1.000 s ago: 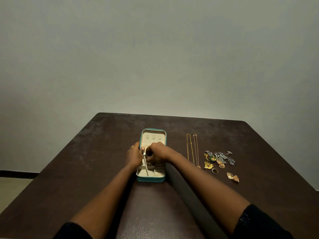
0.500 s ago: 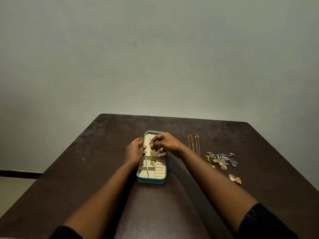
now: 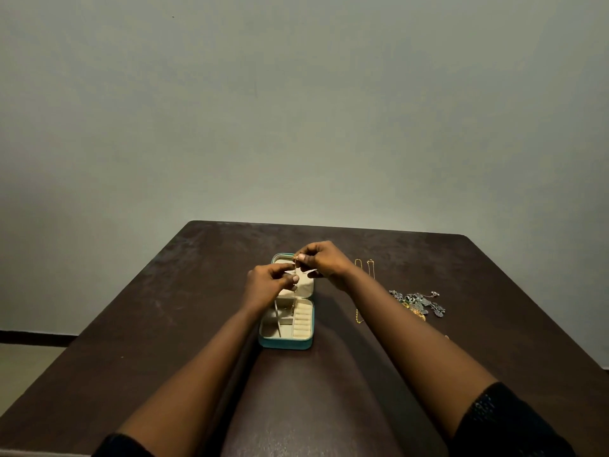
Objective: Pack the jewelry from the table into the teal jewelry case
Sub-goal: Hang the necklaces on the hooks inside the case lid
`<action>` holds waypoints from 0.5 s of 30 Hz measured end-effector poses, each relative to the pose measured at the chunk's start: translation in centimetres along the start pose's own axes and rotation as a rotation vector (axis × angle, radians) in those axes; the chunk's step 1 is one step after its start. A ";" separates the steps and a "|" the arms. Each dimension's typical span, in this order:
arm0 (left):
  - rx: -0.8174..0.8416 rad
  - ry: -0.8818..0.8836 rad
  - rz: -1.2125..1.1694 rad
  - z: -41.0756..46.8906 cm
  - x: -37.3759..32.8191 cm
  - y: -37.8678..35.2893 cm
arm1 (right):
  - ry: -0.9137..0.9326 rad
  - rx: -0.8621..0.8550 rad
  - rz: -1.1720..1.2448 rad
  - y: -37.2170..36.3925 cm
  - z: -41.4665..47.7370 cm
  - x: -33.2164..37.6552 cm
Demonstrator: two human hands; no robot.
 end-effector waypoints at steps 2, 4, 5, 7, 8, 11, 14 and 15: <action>0.008 -0.027 0.047 0.1 -0.4 -0.1 | 0.004 -0.002 0.019 0.2 -0.2 0.3; 0.005 -0.057 0.058 0.2 -0.8 -0.1 | 0.008 -0.006 0.061 0.4 -0.4 0.5; 0.003 -0.063 0.039 0.3 -1.0 -0.1 | 0.007 -0.016 0.088 0.6 -0.5 0.5; 0.000 -0.040 -0.048 0.5 -1.1 -0.1 | 0.000 -0.042 0.147 1.1 -0.8 0.5; -0.006 -0.022 -0.091 0.6 -1.2 -0.1 | -0.004 -0.052 0.178 1.3 -0.9 0.5; -0.029 0.005 -0.138 0.8 -1.7 -0.1 | -0.004 -0.071 0.244 1.7 -1.4 0.4; 0.007 0.022 -0.208 0.8 -2.7 -0.3 | -0.001 -0.083 0.362 2.0 -1.8 0.6; 0.049 0.033 -0.275 0.7 -3.0 -0.6 | -0.003 -0.088 0.441 2.2 -1.9 0.7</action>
Point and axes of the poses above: each hand's wrist, its own z-axis towards the middle knuckle, its own y-axis out of the back of the hand, x = y × z, the point moved 6 cm from there along z, towards the middle knuckle, and after that the axes turned 4 degrees about z, right-handed, at the moved point
